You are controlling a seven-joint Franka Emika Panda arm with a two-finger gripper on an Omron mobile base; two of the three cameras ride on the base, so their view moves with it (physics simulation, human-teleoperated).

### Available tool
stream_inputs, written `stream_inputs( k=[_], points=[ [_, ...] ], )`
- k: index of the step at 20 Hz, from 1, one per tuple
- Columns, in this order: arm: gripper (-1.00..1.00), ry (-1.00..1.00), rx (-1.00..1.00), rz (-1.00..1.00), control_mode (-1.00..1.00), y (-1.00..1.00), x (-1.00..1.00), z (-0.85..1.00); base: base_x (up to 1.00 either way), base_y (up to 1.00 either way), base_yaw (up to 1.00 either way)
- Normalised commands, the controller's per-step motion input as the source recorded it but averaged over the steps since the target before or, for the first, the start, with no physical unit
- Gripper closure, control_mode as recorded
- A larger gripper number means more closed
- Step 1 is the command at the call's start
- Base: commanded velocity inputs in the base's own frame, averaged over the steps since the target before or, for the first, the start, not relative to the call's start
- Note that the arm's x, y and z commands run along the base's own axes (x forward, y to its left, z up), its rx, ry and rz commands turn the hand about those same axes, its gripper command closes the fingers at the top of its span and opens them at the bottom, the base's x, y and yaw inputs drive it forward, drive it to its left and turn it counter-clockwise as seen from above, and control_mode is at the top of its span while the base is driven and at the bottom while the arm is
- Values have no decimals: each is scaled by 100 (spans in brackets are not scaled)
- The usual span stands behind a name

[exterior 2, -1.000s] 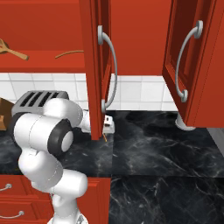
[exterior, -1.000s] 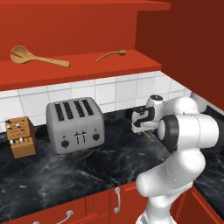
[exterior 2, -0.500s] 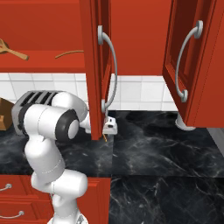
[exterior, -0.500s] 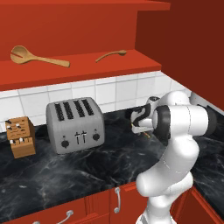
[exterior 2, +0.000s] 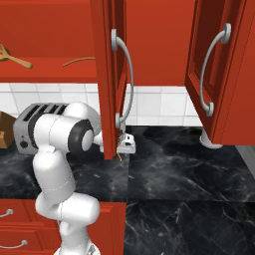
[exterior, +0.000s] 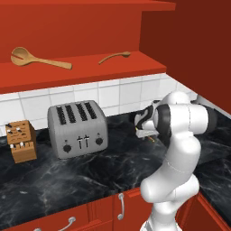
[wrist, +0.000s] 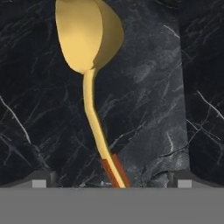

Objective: Organize the utensils by type. Pick up the wooden spoons from the counter and place them in the open cabinet. Then pick up the metallic utensils from the counter and place them in the open drawer.

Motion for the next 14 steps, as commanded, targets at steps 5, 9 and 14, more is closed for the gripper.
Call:
stream_inputs(
  k=[5,9,14],
  points=[
    [-100,2,0,0,-100,-7,18,-11,0,0,0],
    [-100,4,0,0,-100,0,27,-18,0,0,0],
    [-100,3,0,0,-100,0,13,-21,0,0,0]
  ],
)
